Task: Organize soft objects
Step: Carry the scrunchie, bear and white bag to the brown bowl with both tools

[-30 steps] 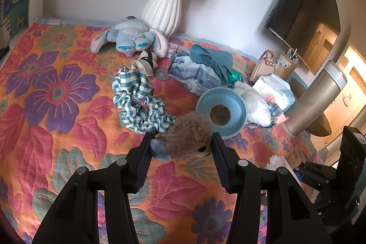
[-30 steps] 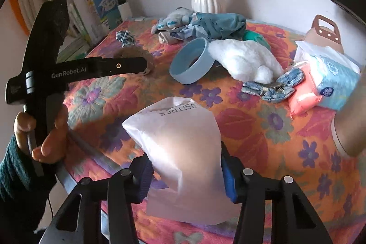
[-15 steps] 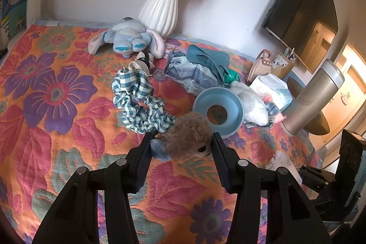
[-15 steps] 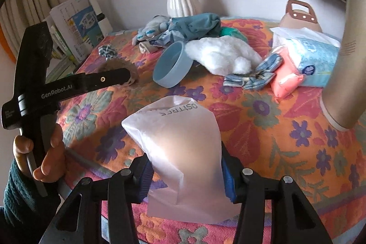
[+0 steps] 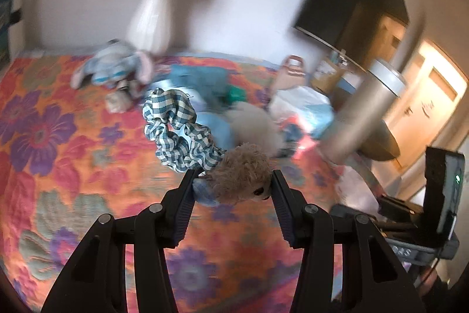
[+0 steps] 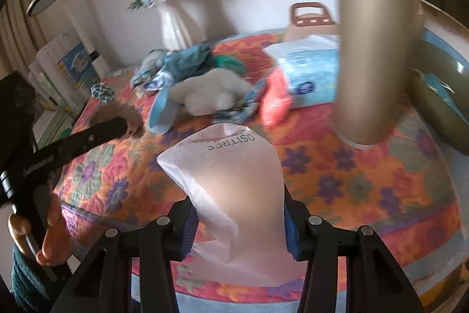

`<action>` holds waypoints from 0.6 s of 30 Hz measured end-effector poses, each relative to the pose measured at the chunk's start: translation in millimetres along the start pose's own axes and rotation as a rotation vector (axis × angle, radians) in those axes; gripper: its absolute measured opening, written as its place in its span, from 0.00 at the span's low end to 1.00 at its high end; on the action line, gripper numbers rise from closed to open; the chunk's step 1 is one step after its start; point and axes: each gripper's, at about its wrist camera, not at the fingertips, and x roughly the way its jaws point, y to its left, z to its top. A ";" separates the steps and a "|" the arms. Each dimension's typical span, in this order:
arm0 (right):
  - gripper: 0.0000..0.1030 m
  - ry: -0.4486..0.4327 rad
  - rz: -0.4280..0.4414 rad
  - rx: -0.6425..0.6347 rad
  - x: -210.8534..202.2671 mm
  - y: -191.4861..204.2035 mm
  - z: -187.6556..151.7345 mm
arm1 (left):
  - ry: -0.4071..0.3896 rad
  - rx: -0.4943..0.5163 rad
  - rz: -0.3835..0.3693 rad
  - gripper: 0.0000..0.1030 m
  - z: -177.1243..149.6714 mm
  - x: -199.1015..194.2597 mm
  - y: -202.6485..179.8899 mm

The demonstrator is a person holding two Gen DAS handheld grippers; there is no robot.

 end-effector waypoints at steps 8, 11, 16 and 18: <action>0.46 -0.031 -0.027 0.081 -26.6 -33.2 -4.0 | 0.029 0.098 -0.078 0.46 -9.7 6.5 -57.1; 0.46 -0.042 -0.044 0.104 -34.6 -43.7 -5.6 | 0.038 0.133 -0.106 0.46 -11.1 9.4 -75.9; 0.46 -0.057 -0.059 0.152 -45.9 -65.0 -6.5 | 0.051 0.196 -0.146 0.46 -14.6 13.1 -105.0; 0.46 -0.058 -0.066 0.166 -49.7 -72.8 -7.1 | 0.059 0.216 -0.163 0.46 -15.5 16.1 -115.5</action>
